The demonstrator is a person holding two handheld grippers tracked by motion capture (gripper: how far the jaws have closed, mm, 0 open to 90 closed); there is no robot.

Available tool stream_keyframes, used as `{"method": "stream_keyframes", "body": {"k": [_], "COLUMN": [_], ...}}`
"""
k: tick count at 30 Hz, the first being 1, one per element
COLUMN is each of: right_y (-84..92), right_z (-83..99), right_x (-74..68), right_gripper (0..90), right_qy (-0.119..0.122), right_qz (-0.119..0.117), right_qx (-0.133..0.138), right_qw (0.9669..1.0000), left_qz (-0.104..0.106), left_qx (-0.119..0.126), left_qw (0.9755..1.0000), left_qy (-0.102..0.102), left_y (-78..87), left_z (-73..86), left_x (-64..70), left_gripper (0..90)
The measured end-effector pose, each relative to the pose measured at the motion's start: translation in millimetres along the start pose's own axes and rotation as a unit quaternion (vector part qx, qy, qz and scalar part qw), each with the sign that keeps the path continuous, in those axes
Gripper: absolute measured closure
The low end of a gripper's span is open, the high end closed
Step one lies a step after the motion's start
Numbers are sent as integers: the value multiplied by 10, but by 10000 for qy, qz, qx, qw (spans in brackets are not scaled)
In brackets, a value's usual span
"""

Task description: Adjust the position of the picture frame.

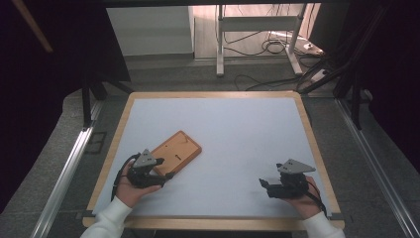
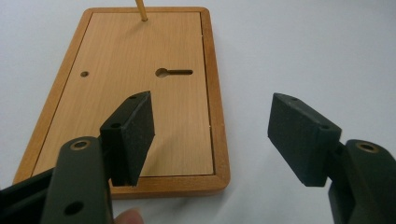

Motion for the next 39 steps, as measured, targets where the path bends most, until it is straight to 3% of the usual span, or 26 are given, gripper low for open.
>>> {"method": "stream_keyframes", "body": {"k": [5,12,20,30,39], "right_y": [36,30,62,73,90], "right_z": [3,52,114,135,156], "right_x": [-51,-105,-102,-190,-218], "right_gripper": [173,176,177,181,184], "right_qy": [26,94,39,142,207], "right_qz": [-18,-184,-86,-198,-167], "right_qx": [18,28,-34,16,-9], "right_qw": [10000,9998,9999,9997,9996], "left_qz": [6,49,31,145,65], "left_qx": [81,16,55,-171,-328], "left_qw": [10000,10000,10000,9996,9993], "left_qy": [24,35,-59,156,142], "left_y": [13,-68,-105,-254,-382], "left_z": [-48,-118,-210,-357,-430], "left_x": [-11,-77,-54,-93,-169], "left_gripper": [316,322,319,313,308]}}
Point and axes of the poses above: each handheld gripper's, and its own axes: y roughly backward along the jaws, z roughly out of its underside, x roughly to its right, the point moved 9 cm from there along -y, roughly forward along the jaws, and after that the axes turned 3 degrees about y, right-handed, at the moved point
